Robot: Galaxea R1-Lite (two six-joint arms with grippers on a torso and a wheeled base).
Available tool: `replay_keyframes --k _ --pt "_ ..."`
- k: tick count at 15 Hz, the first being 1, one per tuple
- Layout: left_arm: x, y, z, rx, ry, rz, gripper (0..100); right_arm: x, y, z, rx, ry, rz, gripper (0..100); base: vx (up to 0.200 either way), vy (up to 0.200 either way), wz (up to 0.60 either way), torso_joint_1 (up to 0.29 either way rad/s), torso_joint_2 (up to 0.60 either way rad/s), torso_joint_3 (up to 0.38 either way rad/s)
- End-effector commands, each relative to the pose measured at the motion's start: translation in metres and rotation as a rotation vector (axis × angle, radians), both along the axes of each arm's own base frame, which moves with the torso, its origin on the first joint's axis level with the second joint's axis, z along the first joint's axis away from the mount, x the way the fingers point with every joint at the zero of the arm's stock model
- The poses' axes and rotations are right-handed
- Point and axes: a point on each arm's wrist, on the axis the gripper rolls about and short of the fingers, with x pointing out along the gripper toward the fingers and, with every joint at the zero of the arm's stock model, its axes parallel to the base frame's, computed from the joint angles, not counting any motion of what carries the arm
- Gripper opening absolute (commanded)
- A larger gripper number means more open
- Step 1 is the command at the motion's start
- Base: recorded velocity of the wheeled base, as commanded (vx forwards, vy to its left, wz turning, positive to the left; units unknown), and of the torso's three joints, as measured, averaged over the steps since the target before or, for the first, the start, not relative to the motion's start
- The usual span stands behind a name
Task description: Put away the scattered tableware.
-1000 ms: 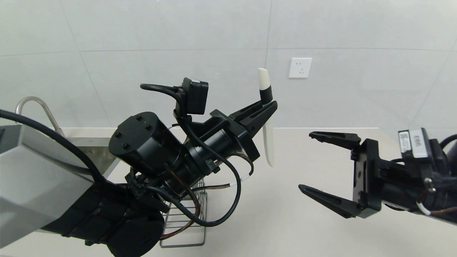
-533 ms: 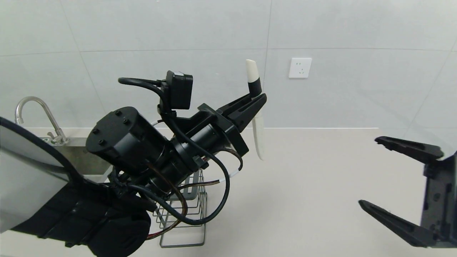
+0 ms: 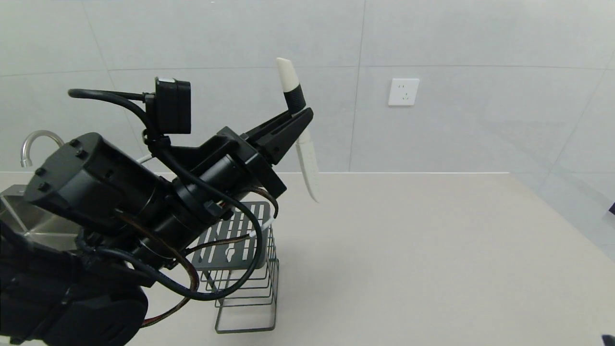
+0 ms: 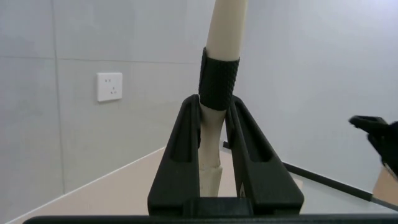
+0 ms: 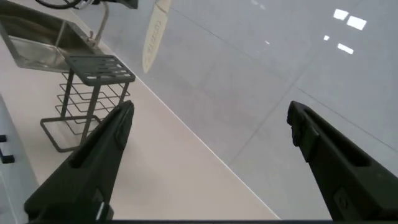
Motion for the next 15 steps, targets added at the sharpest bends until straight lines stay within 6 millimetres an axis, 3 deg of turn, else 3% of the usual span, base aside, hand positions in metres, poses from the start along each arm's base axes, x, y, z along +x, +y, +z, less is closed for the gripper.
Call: replay_keyframes --k 1,6,15 --pt "0.002 0.009 0.003 0.007 -0.023 0.037 0 -0.041 -0.003 -0.019 0.005 -0.068 -0.060 0 0.000 0.000 0.00 0.000 0.00 0.000" --pt "0.000 0.016 0.003 0.027 -0.050 0.058 0 -0.062 -0.002 -0.050 0.007 -0.005 -0.107 0 0.000 0.000 0.00 0.000 0.00 0.000" --pt "-0.011 0.024 -0.012 0.148 -0.107 0.128 0 -0.057 -0.004 -0.073 0.033 0.241 -0.192 0 0.000 0.000 0.00 0.000 0.00 0.000"
